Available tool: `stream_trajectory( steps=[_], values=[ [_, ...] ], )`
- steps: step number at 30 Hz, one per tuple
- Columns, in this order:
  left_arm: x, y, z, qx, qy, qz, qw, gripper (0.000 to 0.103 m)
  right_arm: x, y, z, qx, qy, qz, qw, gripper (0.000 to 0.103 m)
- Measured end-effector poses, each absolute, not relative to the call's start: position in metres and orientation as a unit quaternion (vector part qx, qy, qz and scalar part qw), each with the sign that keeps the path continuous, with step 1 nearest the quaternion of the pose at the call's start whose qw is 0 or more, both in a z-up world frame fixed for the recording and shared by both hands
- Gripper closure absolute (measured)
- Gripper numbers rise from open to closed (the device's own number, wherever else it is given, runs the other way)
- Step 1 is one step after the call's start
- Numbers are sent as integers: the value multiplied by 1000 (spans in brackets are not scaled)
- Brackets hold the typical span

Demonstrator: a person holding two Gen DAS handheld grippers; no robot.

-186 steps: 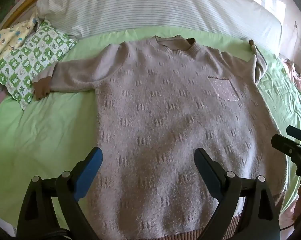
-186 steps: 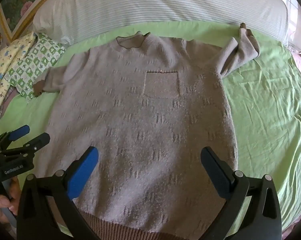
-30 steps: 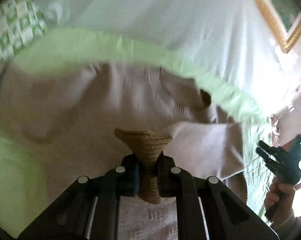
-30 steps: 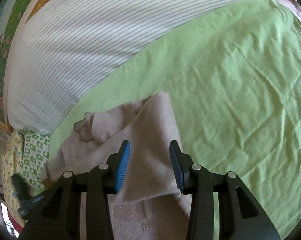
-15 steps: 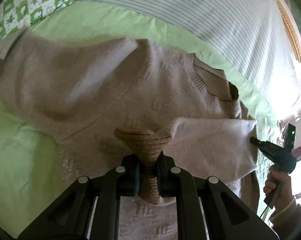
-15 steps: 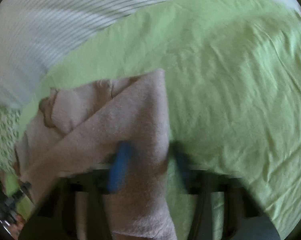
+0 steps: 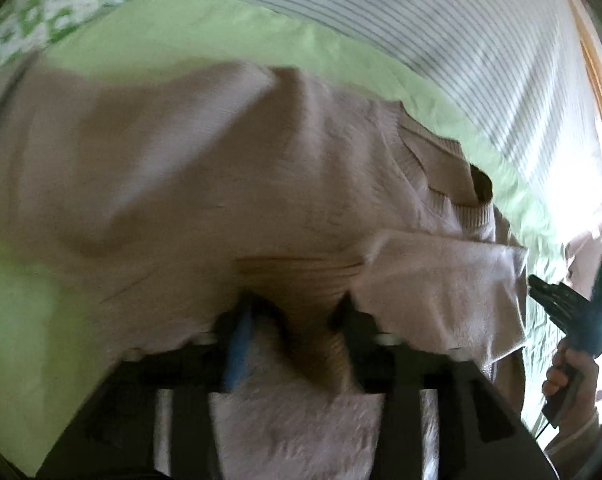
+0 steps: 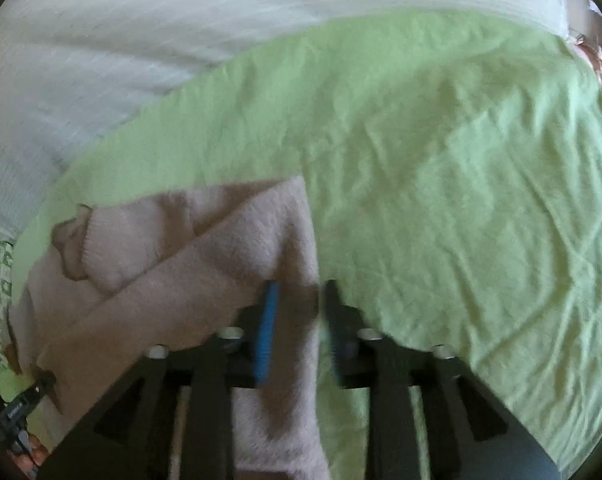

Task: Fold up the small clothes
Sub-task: 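Fold the held sleeve across the sweater body with the left tool, release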

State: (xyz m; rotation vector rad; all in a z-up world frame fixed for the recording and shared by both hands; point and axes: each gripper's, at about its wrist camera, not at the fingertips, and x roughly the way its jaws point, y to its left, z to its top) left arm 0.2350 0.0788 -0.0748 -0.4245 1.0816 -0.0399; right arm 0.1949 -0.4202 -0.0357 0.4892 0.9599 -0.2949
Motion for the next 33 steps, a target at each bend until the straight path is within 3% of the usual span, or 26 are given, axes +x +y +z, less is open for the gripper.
stream_trajectory(
  steps=[2,11,15,21,24,25,28,33],
  values=[
    [222,94,-66,-213,502,-10,838,51,185,-415,-20,237,431,-127,861,57],
    [169,217,-52,-265,470,152,828,38,148,-355,0,245,416,-27,875,56],
    [179,261,-44,-216,472,235,822,28,142,-336,-17,256,434,-12,864,56],
    [236,274,-51,-79,515,301,799,23,143,-320,-33,272,458,-1,847,56],
    [257,278,-61,-57,527,319,786,23,144,-318,-37,278,464,0,841,56],
    [262,280,-63,-59,529,320,784,27,144,-318,-38,280,466,0,839,56],
    [271,289,-69,-89,541,296,782,92,143,-318,-36,279,466,0,839,56],
    [246,278,-37,-159,504,220,820,95,140,-317,-33,274,459,6,845,56]
  ],
)
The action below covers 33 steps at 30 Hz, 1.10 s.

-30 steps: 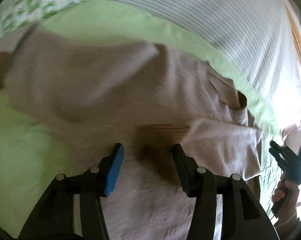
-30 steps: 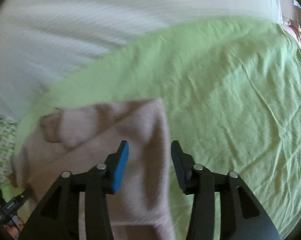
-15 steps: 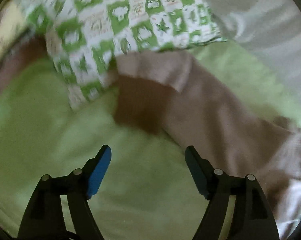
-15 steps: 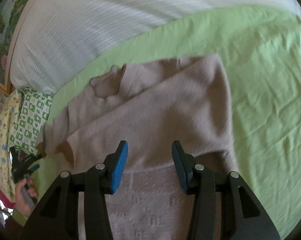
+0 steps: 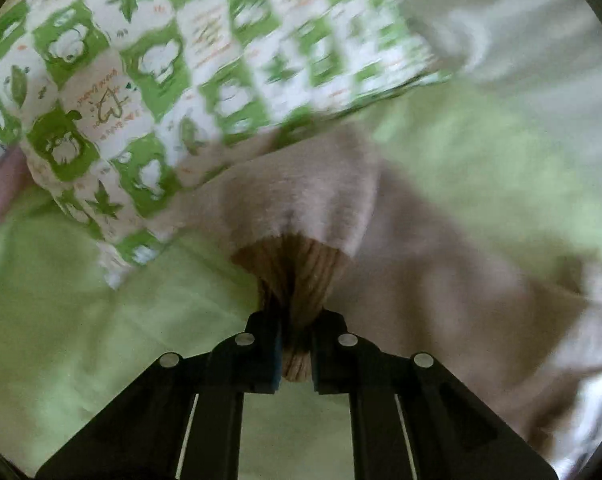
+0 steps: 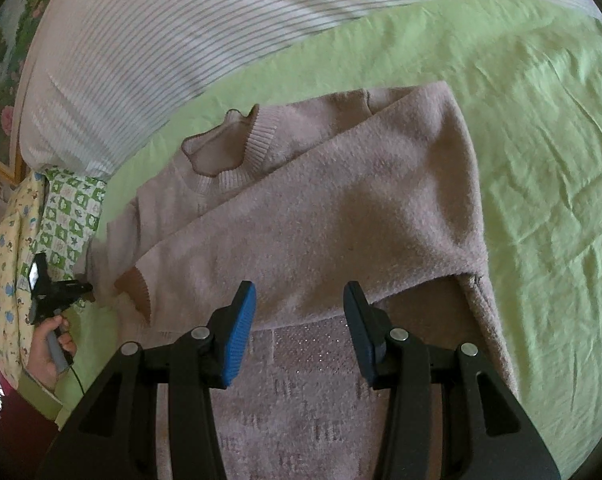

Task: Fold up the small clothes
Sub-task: 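Fold the held sleeve across the sweater body with the left tool, release, then grasp the sweater side edge with the right tool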

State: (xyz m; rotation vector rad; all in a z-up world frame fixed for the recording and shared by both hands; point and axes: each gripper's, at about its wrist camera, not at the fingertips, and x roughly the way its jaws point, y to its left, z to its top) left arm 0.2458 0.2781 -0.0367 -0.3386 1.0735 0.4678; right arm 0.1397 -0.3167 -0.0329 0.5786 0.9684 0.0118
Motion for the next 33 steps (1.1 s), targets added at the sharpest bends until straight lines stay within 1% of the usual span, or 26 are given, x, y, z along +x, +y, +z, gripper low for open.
stream_trajectory(
  steps=[4,6,10,12,15,16,17,18,19,21,23,25,26,28,30,33],
  values=[
    [224,215,9,-197,472,115,852,95,137,-316,-31,282,451,7,847,56],
    [219,165,30,-208,460,49,862,95,135,-315,-28,286,447,8,848,56],
    [227,54,57,-215,450,-71,864,95,129,-317,-18,292,433,10,853,56],
    [227,-6,62,-208,448,-128,860,95,125,-319,-14,294,427,6,855,56],
    [234,-88,51,-170,468,-196,845,92,118,-326,-11,297,422,-6,857,56],
    [235,-105,45,-156,471,-206,843,85,116,-329,-10,301,422,-10,855,56],
    [236,-122,36,-138,484,-216,837,76,114,-333,-11,304,422,-14,854,56],
    [237,-135,25,-118,502,-218,828,71,112,-336,-12,307,422,-20,853,56],
    [235,-140,18,-106,510,-217,826,67,109,-340,-13,309,423,-27,851,56],
    [220,-140,9,-92,518,-217,822,66,105,-347,-16,313,425,-35,849,56],
    [210,-116,1,-86,524,-203,822,56,104,-352,-19,319,428,-39,845,54],
    [199,-86,-4,-80,523,-182,829,55,101,-357,-24,330,429,-41,840,50],
    [191,-64,-5,-74,523,-165,833,54,101,-359,-26,334,429,-41,838,49],
    [180,-24,-15,-59,524,-120,841,52,102,-357,-29,334,432,-35,837,49],
    [174,7,-21,-47,525,-76,846,47,107,-352,-32,333,436,-26,836,49],
    [171,58,-38,-40,538,-10,842,47,120,-342,-34,323,441,-11,838,49]
  ],
)
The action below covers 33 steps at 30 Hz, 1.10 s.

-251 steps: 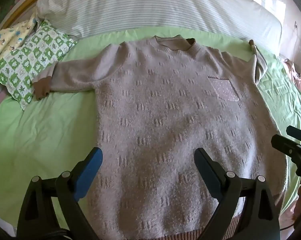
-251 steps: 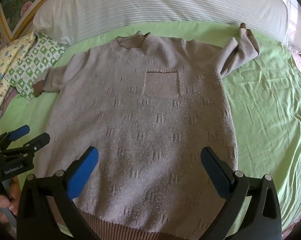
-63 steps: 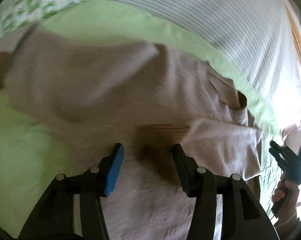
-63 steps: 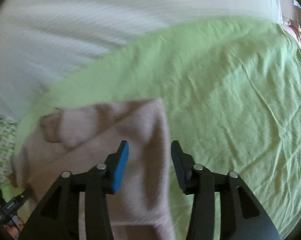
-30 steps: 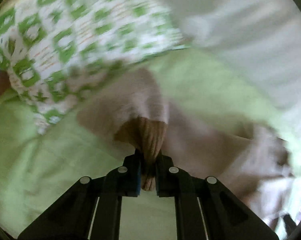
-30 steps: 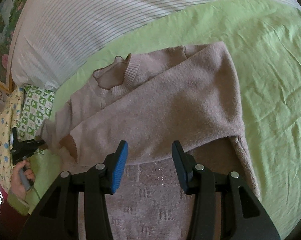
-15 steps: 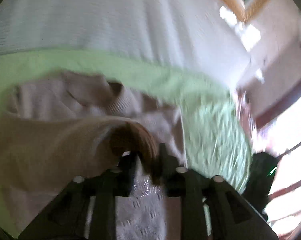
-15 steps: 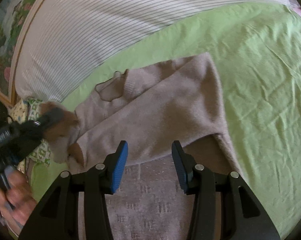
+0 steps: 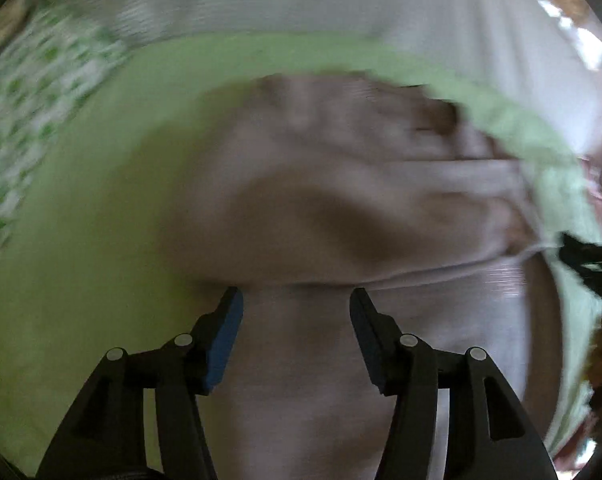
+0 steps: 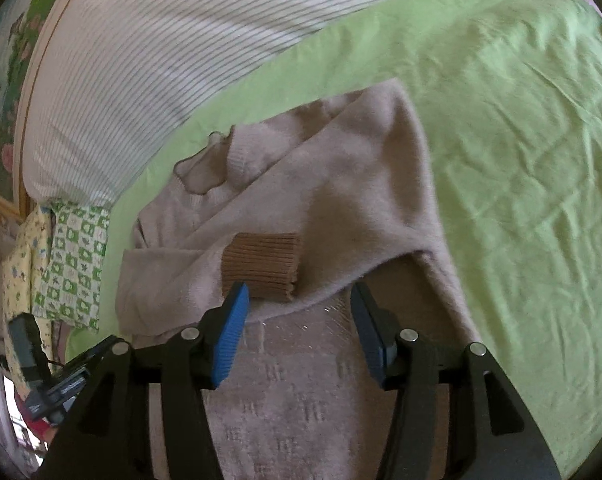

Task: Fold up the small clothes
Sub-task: 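Grasp the sweater side edge with the right tool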

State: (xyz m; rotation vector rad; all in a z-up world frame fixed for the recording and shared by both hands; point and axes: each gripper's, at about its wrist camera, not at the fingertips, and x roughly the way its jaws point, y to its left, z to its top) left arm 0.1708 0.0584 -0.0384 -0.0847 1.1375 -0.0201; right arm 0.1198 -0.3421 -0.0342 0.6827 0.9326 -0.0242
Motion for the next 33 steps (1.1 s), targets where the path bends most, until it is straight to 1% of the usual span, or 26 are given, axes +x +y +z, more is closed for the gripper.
stream_trajectory(
  steps=[3,10,11,12,13,14,16,17,18,19,21,22,23,25,30,33],
  values=[
    [176,94,-63,-40,556,33,830,47,137,-335,-42,317,451,-2,835,49],
    [194,98,-87,-35,557,60,828,47,184,-318,-85,318,525,-1,790,48],
    [195,96,-88,-32,554,64,829,47,188,-317,-87,323,524,6,788,53],
    [197,95,-89,-30,553,67,830,47,191,-314,-86,317,523,13,791,65],
    [199,93,-89,-30,552,68,831,47,196,-311,-81,301,526,19,795,92],
    [201,91,-89,-31,550,68,832,47,199,-311,-70,294,519,28,802,93],
    [206,86,-86,-35,546,71,834,47,200,-320,-35,308,477,61,821,95],
    [208,85,-84,-38,544,71,835,47,198,-327,-14,319,448,93,830,95],
    [210,84,-82,-39,541,72,837,47,192,-340,19,328,406,116,845,96],
    [212,82,-80,-39,538,75,839,47,186,-349,37,332,380,129,853,96],
    [217,79,-78,-46,533,81,841,47,171,-373,73,311,334,121,881,96],
    [221,77,-79,-55,532,83,841,47,166,-384,80,293,327,102,893,96],
    [223,77,-79,-63,530,91,841,47,164,-395,76,289,336,92,892,96],
    [227,76,-80,-77,530,99,838,45,162,-416,49,299,368,59,878,96],
    [225,81,-84,-103,520,155,834,45,158,-428,-41,300,467,-13,832,96],
    [215,93,-83,-145,506,182,831,46,150,-423,-60,295,478,-22,827,96]
  ],
)
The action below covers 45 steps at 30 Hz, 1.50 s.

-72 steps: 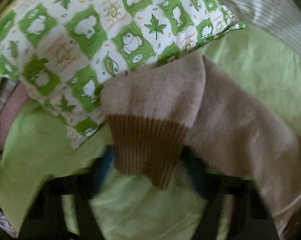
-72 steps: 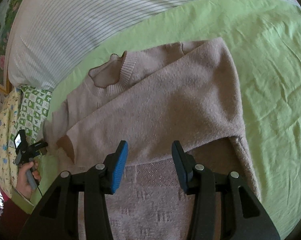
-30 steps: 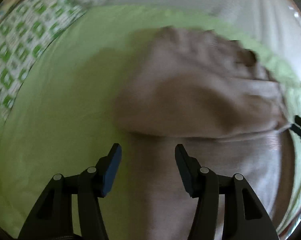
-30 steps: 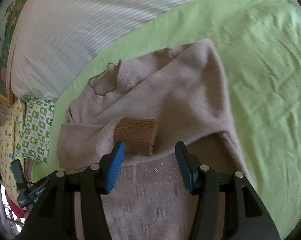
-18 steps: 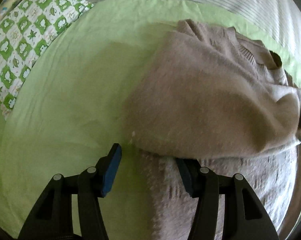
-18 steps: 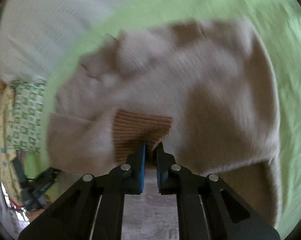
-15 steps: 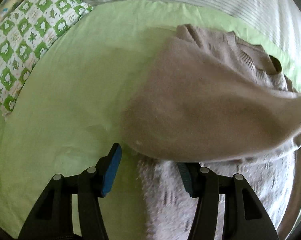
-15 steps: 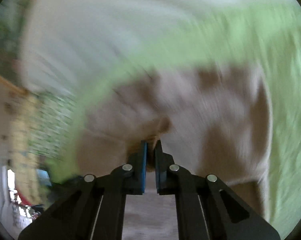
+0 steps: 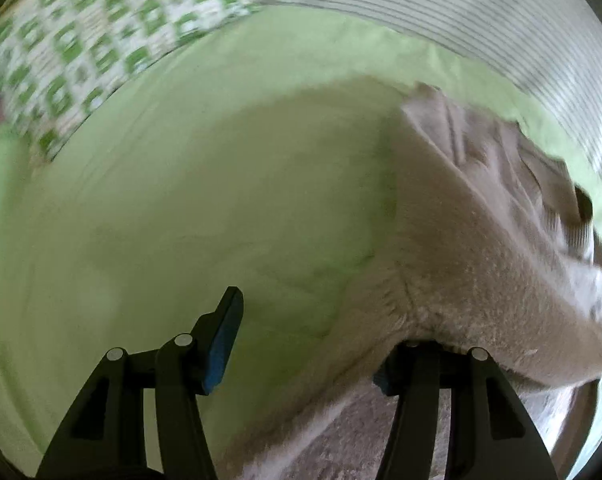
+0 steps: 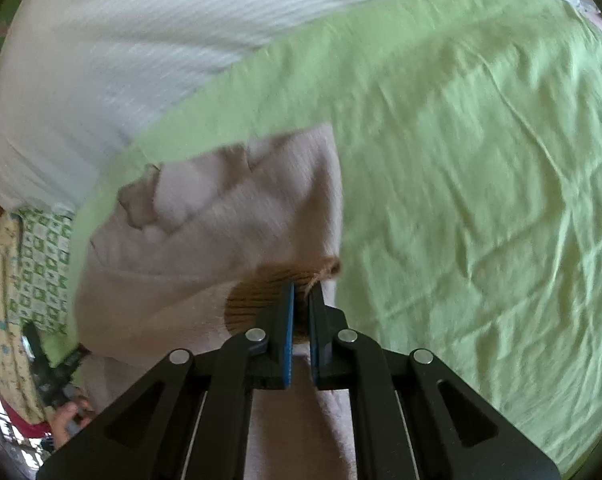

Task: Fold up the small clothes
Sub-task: 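Grasp the sweater side edge with the right tool, then fold the side edge toward the sweater center with the right tool, release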

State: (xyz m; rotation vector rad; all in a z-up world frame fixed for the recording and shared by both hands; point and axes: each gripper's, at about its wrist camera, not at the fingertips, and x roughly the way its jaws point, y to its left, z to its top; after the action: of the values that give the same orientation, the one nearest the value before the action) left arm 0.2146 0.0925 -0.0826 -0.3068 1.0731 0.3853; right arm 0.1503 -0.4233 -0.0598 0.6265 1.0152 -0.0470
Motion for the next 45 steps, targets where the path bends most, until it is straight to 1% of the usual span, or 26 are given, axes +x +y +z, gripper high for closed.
stream_trajectory(
  steps=[3,5,7,10,12,13,15,17,21,22,24,25,27,28,29,30,34,36,37,38,39,41,44,45],
  values=[
    [204,109,-82,-199,492,201,823,46,150,-420,-53,302,466,-6,831,96],
    [201,120,-86,-233,492,196,816,48,153,-413,-39,291,454,11,842,96],
    [200,119,-82,-225,490,189,821,50,159,-408,-22,283,441,27,851,96],
    [203,111,-76,-185,493,187,829,50,181,-394,6,288,413,54,862,96],
    [208,115,-77,-190,498,191,825,50,185,-389,34,297,371,88,876,97],
    [208,119,-80,-196,499,191,822,50,182,-389,51,304,337,112,884,100],
    [208,116,-85,-198,504,201,816,50,176,-391,70,291,304,116,900,101],
    [206,119,-93,-199,507,204,814,50,173,-398,61,259,323,77,907,101],
    [209,114,-95,-185,508,204,816,50,171,-421,-17,264,419,1,869,101],
    [209,114,-94,-181,509,203,817,50,168,-425,-34,275,436,-8,857,101],
    [212,113,-95,-179,510,203,817,49,162,-430,-49,320,439,-14,840,100],
    [213,113,-96,-180,511,203,816,49,160,-429,-52,337,438,-19,833,98],
    [213,113,-97,-176,512,204,815,49,162,-420,-53,347,440,-12,828,77],
    [214,112,-97,-175,513,205,815,49,165,-411,-52,344,442,-7,829,53],
    [215,111,-97,-174,514,206,814,49,168,-402,-49,339,442,-5,831,41],
    [217,111,-97,-172,516,207,813,49,173,-391,-47,330,439,1,836,37],
    [220,105,-97,-166,518,211,812,49,205,-365,-52,284,465,-31,838,37],
    [225,103,-98,-164,519,214,811,48,221,-366,-66,301,477,-33,825,40],
    [227,102,-98,-162,520,216,811,47,228,-365,-75,304,494,-26,814,58],
    [229,101,-98,-160,520,218,810,47,235,-364,-83,303,515,-16,802,97],
    [231,101,-98,-160,520,221,809,47,237,-364,-84,303,522,-8,797,95],
    [232,104,-99,-167,517,226,809,47,226,-370,-55,304,481,14,822,95],
    [231,105,-100,-181,511,232,808,46,177,-392,21,321,342,52,882,96],
    [230,104,-101,-183,508,234,808,45,167,-397,30,314,325,46,891,96]
  ],
)
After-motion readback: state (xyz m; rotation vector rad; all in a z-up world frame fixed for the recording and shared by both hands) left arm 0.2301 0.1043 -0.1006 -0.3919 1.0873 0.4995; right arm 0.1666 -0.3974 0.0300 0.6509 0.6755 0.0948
